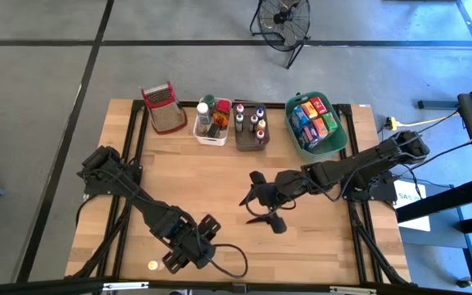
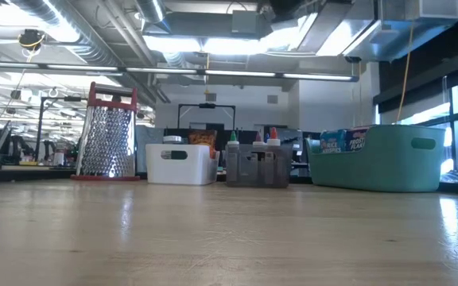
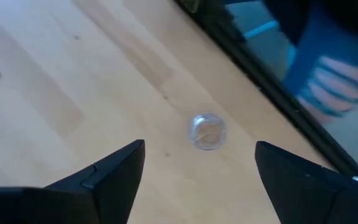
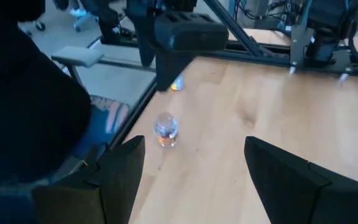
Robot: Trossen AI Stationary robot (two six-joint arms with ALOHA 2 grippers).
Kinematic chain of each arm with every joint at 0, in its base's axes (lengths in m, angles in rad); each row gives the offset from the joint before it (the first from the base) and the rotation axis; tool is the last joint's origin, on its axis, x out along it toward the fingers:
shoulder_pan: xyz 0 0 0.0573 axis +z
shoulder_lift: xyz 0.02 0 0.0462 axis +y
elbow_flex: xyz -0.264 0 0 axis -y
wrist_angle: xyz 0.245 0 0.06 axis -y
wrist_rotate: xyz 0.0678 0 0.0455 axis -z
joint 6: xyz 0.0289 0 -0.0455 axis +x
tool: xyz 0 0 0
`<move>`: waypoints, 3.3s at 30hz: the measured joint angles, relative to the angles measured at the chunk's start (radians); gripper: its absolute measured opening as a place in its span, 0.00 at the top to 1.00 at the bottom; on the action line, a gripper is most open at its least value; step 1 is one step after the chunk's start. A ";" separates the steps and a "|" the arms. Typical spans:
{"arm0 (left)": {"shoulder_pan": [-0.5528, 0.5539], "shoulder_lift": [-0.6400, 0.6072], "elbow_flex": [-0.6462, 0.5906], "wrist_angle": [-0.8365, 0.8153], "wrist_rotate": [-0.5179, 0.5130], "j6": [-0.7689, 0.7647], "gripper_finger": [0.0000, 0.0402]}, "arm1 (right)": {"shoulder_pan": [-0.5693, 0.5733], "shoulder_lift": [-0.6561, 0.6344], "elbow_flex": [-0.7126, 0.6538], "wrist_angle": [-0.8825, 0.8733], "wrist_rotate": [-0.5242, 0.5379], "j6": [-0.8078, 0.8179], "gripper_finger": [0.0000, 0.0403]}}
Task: Pick & Place Kitchen Items
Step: Put the brown seasoning bottle into the white bin
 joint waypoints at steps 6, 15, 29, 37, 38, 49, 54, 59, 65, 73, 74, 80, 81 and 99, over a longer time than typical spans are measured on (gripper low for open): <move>-0.034 0.002 0.000 0.001 -0.108 -0.040 0.25 | 0.068 0.021 0.000 0.047 0.085 0.079 0.31; -0.097 0.005 0.000 -0.013 -0.263 -0.150 0.25 | 0.208 0.031 0.001 0.150 0.412 0.131 0.31; -0.157 0.158 0.000 0.061 -0.157 -0.017 0.26 | 0.303 0.100 0.001 0.294 0.658 0.238 0.31; -0.124 0.180 0.000 0.094 -0.135 0.035 0.26 | 0.332 0.117 0.001 0.365 0.653 0.250 0.31; -0.114 0.180 0.000 0.093 -0.118 0.033 0.26 | 0.336 0.117 0.001 0.366 0.653 0.258 0.31; -0.054 0.180 0.000 0.086 -0.031 0.012 0.26 | 0.368 0.140 0.001 0.402 0.655 0.238 0.31; -0.050 0.180 0.000 0.085 -0.030 0.012 0.26 | 0.368 0.140 0.001 0.401 0.655 0.238 0.31; -0.049 0.179 -0.053 0.100 -0.028 0.016 0.26 | 0.368 0.140 0.001 0.400 0.655 0.238 0.31; -0.041 0.174 -0.107 0.122 -0.029 0.028 0.26 | 0.368 0.140 0.001 0.399 0.655 0.238 0.31; -0.030 0.174 -0.177 0.177 -0.017 0.038 0.26 | 0.368 0.140 0.001 0.399 0.655 0.234 0.31; -0.030 0.174 -0.186 0.194 -0.018 0.038 0.26 | 0.368 0.140 0.001 0.399 0.655 0.234 0.31; -0.029 0.174 -0.217 0.253 0.007 0.038 0.26 | 0.368 0.140 0.001 0.395 0.655 0.234 0.31; -0.030 0.174 -0.217 0.255 0.013 0.038 0.26 | 0.368 0.140 0.001 0.394 0.655 0.234 0.31; -0.030 0.174 -0.288 0.343 0.026 0.040 0.26 | 0.368 0.140 0.001 0.388 0.654 0.234 0.31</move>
